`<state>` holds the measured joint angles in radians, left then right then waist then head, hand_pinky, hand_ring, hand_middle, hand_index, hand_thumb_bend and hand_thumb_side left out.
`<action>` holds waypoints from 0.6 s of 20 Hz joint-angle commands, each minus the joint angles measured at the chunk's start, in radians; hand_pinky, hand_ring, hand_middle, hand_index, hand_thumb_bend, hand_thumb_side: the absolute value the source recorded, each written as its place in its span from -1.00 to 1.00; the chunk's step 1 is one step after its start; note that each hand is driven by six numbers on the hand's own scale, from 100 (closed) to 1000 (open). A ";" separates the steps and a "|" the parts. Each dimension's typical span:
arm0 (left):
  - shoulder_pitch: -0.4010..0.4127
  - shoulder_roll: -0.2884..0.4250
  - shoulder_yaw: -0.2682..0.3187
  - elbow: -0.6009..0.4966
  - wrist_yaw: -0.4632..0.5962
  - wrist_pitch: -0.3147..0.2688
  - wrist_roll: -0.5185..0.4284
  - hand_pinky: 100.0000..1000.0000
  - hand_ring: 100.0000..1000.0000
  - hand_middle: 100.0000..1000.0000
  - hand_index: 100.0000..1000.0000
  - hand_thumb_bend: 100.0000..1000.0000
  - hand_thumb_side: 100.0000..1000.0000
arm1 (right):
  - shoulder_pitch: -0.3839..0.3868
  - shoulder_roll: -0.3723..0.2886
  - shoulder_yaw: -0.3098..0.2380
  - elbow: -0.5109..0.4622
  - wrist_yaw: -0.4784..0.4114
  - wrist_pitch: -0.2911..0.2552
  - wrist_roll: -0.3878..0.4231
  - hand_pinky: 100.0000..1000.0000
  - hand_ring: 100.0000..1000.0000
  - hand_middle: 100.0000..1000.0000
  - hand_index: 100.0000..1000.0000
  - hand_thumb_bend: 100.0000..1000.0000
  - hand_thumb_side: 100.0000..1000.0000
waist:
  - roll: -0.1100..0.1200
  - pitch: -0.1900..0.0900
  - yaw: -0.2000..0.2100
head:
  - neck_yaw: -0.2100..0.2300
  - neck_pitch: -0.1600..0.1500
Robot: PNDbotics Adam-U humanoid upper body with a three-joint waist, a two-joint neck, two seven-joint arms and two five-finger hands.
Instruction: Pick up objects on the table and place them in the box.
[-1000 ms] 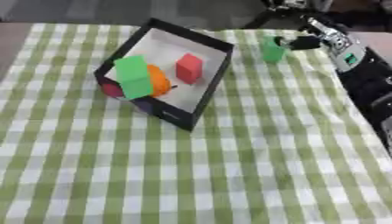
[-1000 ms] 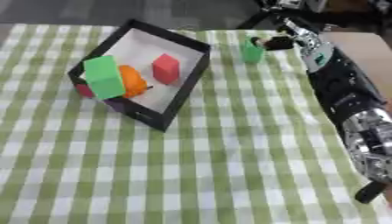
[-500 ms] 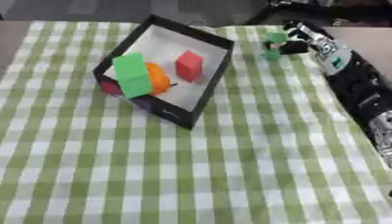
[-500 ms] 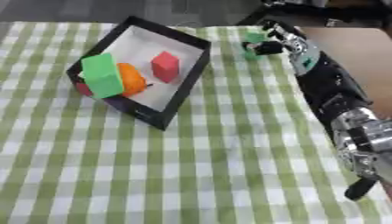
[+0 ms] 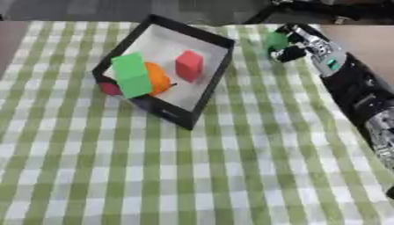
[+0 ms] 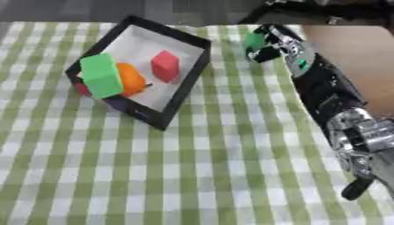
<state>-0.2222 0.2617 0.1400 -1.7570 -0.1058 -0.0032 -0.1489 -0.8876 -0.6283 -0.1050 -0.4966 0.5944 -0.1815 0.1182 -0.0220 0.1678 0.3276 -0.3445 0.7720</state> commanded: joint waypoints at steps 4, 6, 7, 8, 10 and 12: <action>-0.009 0.010 0.006 -0.012 0.006 -0.002 -0.002 0.59 0.16 0.24 0.77 -0.40 0.96 | -0.020 -0.035 -0.033 -0.110 0.022 -0.004 -0.091 0.58 0.06 -0.37 -0.04 -1.00 -1.00 | 0.013 -0.007 -0.006 | 0.003 -0.002; -0.006 0.011 0.007 -0.011 0.006 -0.002 -0.001 0.59 0.16 0.24 0.77 -0.40 0.96 | -0.030 -0.033 -0.032 -0.155 0.005 -0.023 -0.121 0.57 0.03 -0.40 -0.06 -1.00 -1.00 | 0.012 -0.010 -0.009 | 0.003 -0.002; -0.006 0.012 0.007 -0.011 0.006 -0.002 -0.001 0.59 0.16 0.24 0.77 -0.40 0.96 | -0.033 -0.030 -0.026 -0.179 -0.006 -0.036 -0.136 0.57 0.03 -0.40 -0.05 -1.00 -1.00 | 0.011 -0.011 -0.010 | 0.003 -0.002; -0.006 0.012 0.007 -0.011 0.007 -0.002 -0.001 0.59 0.16 0.24 0.77 -0.40 0.96 | -0.035 -0.025 -0.016 -0.203 -0.015 -0.048 -0.151 0.58 0.03 -0.39 -0.04 -1.00 -1.00 | 0.010 -0.012 -0.010 | 0.002 -0.002; -0.005 0.012 0.005 -0.011 0.007 -0.003 -0.004 0.59 0.16 0.24 0.77 -0.40 0.96 | -0.044 -0.011 0.015 -0.252 -0.030 -0.072 -0.165 0.58 0.04 -0.38 -0.03 -1.00 -1.00 | 0.010 -0.013 -0.010 | 0.000 -0.002; -0.005 0.011 0.005 -0.011 0.007 -0.003 -0.005 0.59 0.16 0.24 0.77 -0.41 0.96 | -0.056 0.009 0.048 -0.300 -0.043 -0.097 -0.149 0.59 0.05 -0.36 -0.01 -1.00 -1.00 | 0.010 -0.014 -0.008 | -0.004 -0.002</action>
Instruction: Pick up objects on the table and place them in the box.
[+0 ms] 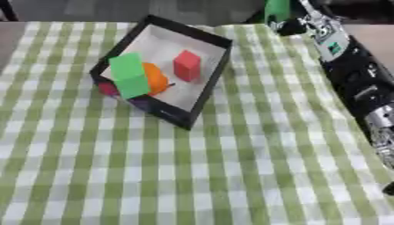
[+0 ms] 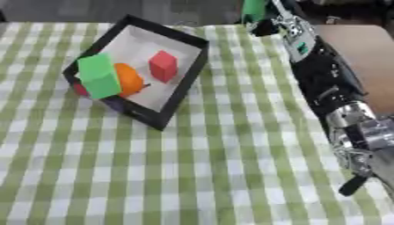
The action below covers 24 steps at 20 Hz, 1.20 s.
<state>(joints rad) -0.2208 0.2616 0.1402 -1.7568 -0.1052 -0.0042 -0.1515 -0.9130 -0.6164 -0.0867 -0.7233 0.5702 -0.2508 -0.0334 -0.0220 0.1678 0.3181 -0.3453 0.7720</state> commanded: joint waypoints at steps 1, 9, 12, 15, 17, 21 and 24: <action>-0.006 0.010 0.004 -0.011 0.007 -0.002 -0.003 0.59 0.16 0.24 0.77 -0.41 0.96 | -0.036 0.009 0.049 -0.098 -0.022 -0.041 0.015 0.60 0.06 -0.34 0.00 -1.00 -1.00 | 0.011 -0.014 0.002 | -0.006 -0.002; -0.009 0.004 -0.003 -0.011 0.010 -0.004 -0.011 0.60 0.16 0.24 0.77 -0.41 0.96 | -0.084 0.124 0.149 -0.116 0.030 -0.088 0.317 0.68 0.33 0.03 0.57 -0.74 -0.64 | 0.014 -0.015 0.007 | -0.016 -0.002; -0.009 0.002 -0.003 -0.011 0.010 -0.003 -0.012 0.60 0.16 0.24 0.77 -0.41 0.96 | -0.088 0.151 0.167 -0.118 0.062 -0.117 0.426 0.78 0.54 0.47 0.85 -0.45 -0.32 | 0.014 -0.014 0.009 | -0.018 -0.002; -0.009 0.002 -0.003 -0.011 0.011 -0.003 -0.013 0.60 0.17 0.24 0.77 -0.41 0.96 | -0.087 0.159 0.174 -0.145 0.077 -0.137 0.488 0.86 0.72 0.88 0.96 -0.31 -0.16 | 0.013 -0.015 0.007 | -0.018 -0.002; -0.009 0.002 -0.003 -0.011 0.011 -0.003 -0.013 0.60 0.17 0.24 0.77 -0.41 0.96 | -0.084 0.157 0.171 -0.161 0.071 -0.135 0.495 0.88 0.76 0.94 0.98 -0.31 -0.13 | 0.011 -0.016 0.004 | -0.017 -0.002; -0.007 0.002 -0.001 -0.012 0.010 -0.002 -0.012 0.60 0.17 0.24 0.77 -0.41 0.96 | -0.073 0.138 0.146 -0.214 0.037 -0.118 0.428 0.84 0.69 0.90 0.96 -0.34 -0.17 | 0.009 -0.019 -0.007 | -0.012 -0.002; -0.002 0.003 0.000 -0.012 0.009 -0.001 -0.011 0.60 0.17 0.24 0.77 -0.42 0.96 | -0.042 0.090 0.125 -0.304 -0.020 -0.106 0.301 0.80 0.59 0.80 0.93 -0.60 -0.39 | 0.004 -0.023 -0.028 | 0.002 -0.002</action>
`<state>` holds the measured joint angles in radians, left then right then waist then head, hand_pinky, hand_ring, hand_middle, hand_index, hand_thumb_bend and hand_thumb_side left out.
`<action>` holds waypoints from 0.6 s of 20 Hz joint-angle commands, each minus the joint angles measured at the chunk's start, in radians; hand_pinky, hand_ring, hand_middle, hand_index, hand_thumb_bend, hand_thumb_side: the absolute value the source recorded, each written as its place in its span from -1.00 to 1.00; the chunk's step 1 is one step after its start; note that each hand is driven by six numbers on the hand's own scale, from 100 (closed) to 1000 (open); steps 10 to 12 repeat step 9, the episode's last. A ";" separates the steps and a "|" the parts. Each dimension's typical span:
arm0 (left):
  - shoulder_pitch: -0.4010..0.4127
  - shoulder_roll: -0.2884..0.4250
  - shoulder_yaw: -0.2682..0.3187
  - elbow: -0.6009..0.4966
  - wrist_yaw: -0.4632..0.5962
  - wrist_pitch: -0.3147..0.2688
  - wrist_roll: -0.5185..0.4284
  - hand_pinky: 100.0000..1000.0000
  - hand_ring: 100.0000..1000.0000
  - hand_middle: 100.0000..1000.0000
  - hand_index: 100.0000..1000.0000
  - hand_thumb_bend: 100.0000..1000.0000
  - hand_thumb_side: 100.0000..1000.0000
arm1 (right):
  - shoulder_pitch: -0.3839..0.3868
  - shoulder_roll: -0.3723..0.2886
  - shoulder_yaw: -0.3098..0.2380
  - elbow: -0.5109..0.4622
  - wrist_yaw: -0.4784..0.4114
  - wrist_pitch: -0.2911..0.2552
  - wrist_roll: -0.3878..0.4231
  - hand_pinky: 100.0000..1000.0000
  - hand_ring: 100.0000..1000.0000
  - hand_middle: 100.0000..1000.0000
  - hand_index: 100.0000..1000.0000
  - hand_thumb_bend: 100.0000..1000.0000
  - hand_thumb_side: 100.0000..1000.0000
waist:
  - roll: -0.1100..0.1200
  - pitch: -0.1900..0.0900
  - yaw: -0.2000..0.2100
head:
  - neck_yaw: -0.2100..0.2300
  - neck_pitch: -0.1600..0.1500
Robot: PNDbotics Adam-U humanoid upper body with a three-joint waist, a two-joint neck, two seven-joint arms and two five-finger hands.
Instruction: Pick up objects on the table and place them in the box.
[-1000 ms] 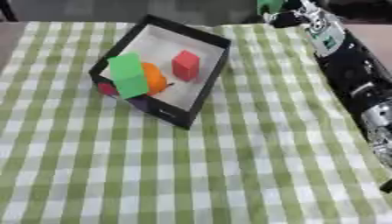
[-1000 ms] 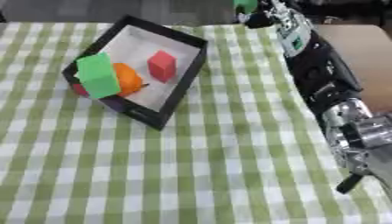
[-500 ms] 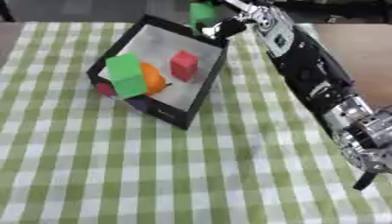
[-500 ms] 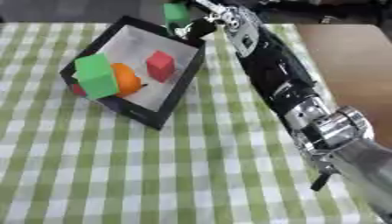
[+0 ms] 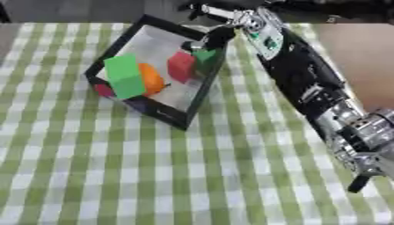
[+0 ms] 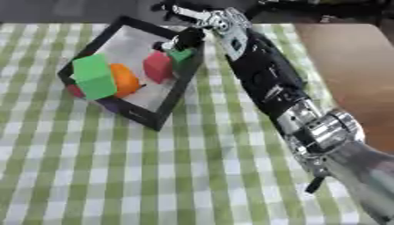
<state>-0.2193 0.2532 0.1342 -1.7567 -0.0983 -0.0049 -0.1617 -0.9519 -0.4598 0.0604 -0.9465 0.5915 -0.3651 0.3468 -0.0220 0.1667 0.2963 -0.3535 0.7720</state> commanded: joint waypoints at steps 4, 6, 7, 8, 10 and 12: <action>0.001 0.015 0.010 -0.013 0.003 0.000 0.004 0.60 0.16 0.24 0.77 -0.42 0.96 | 0.111 -0.195 -0.041 -0.266 -0.153 0.055 -0.218 0.74 0.51 0.68 0.86 -0.88 -0.58 | -0.007 -0.027 -0.053 | 0.045 -0.002; 0.003 0.016 0.014 -0.013 0.000 0.002 0.008 0.60 0.16 0.24 0.77 -0.42 0.96 | 0.200 -0.259 -0.066 -0.359 -0.232 0.090 -0.279 0.72 0.47 0.63 0.84 -0.92 -0.59 | -0.012 -0.029 -0.075 | 0.065 -0.002; 0.005 0.016 0.015 -0.013 -0.001 0.003 0.011 0.59 0.16 0.23 0.76 -0.43 0.96 | 0.252 -0.285 -0.084 -0.400 -0.277 0.110 -0.311 0.68 0.42 0.56 0.80 -0.98 -0.60 | -0.014 -0.030 -0.087 | 0.075 -0.002; 0.008 0.017 0.018 -0.013 -0.002 0.004 0.015 0.59 0.16 0.23 0.76 -0.43 0.96 | 0.317 -0.306 -0.110 -0.439 -0.330 0.129 -0.350 0.66 0.40 0.54 0.79 -1.00 -0.60 | -0.017 -0.031 -0.101 | 0.087 -0.002; 0.011 0.019 0.020 -0.013 -0.003 0.004 0.019 0.59 0.15 0.22 0.76 -0.44 0.96 | 0.380 -0.319 -0.135 -0.475 -0.380 0.145 -0.388 0.63 0.35 0.49 0.77 -1.00 -0.61 | -0.019 -0.032 -0.112 | 0.099 -0.002; 0.011 0.019 0.020 -0.013 -0.003 0.004 0.019 0.59 0.15 0.22 0.76 -0.44 0.96 | 0.380 -0.319 -0.135 -0.475 -0.380 0.145 -0.388 0.63 0.35 0.49 0.77 -1.00 -0.61 | -0.019 -0.032 -0.112 | 0.099 -0.002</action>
